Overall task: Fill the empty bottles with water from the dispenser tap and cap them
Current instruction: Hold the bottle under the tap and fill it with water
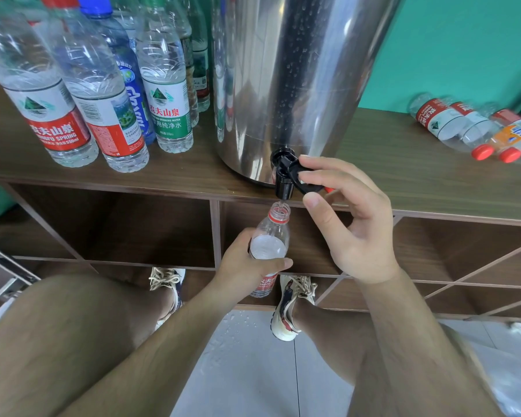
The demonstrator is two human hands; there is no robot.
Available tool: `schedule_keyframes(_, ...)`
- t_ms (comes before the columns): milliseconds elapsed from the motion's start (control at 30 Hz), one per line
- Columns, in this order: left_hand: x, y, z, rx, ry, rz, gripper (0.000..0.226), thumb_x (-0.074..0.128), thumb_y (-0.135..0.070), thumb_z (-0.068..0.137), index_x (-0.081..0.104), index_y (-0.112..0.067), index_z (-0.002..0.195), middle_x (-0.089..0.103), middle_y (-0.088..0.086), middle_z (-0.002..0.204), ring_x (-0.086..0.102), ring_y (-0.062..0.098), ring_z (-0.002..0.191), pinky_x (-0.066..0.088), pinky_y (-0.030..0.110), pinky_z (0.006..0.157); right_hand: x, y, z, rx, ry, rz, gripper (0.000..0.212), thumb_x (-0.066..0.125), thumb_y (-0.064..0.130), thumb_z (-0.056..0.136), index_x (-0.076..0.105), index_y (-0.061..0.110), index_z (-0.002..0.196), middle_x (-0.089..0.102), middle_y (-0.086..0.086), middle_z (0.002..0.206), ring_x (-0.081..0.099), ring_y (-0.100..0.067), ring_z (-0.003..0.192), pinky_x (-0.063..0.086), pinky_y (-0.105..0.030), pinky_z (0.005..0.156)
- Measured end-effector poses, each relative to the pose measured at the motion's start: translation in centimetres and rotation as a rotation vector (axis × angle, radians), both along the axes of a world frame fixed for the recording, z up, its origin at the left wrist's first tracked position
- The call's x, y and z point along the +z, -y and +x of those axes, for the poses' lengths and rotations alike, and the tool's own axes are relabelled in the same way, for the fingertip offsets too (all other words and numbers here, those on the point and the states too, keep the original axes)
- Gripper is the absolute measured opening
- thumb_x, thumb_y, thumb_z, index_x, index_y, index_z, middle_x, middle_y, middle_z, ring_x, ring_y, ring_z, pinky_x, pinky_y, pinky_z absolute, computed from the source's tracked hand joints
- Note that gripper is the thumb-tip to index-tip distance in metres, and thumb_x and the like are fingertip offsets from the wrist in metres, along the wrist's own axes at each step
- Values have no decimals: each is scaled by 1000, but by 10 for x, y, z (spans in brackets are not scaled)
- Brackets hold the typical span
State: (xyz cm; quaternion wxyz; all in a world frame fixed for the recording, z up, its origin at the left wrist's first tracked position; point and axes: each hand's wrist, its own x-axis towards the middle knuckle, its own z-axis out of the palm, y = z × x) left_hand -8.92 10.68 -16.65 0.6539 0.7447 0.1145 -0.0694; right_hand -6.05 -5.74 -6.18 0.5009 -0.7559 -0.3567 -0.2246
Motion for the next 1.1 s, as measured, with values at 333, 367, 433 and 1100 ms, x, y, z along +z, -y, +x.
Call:
schedule_keyframes(333, 0, 0, -1, 8, -11, 9, 57, 90, -32, 76, 48, -42, 115, 56, -22, 102, 57, 0, 90, 39, 8, 60, 0, 0, 0, -1, -4, 2, 18, 66, 7, 97, 73, 2, 113, 69, -11, 131, 65, -25, 121, 51, -21, 81)
schedule_keyframes(367, 0, 0, -1, 9, -11, 9, 57, 90, -32, 76, 48, -42, 115, 57, -22, 102, 57, -1, 90, 39, 8, 60, 0, 0, 0, -2, -3, 1, 18, 67, 7, 97, 73, 2, 113, 69, -10, 131, 65, -25, 121, 51, -21, 81)
schedule_keyframes(433, 0, 0, -1, 10, -10, 6, 57, 90, -32, 76, 48, -42, 114, 57, -21, 102, 57, 0, 91, 39, 9, 61, 0, 0, 0, -4, -2, 1, 18, 67, 7, 97, 73, 2, 113, 69, -10, 131, 64, -25, 122, 51, -21, 81)
schedule_keyframes(1100, -2, -1, -1, 10, -1, -6, 60, 90, -31, 76, 49, -39, 120, 57, -20, 107, 57, 3, 95, 42, 12, 65, 0, 0, 0, 0, 3, 1, 18, 67, 6, 97, 73, 1, 113, 69, -11, 130, 64, -25, 122, 51, -21, 82)
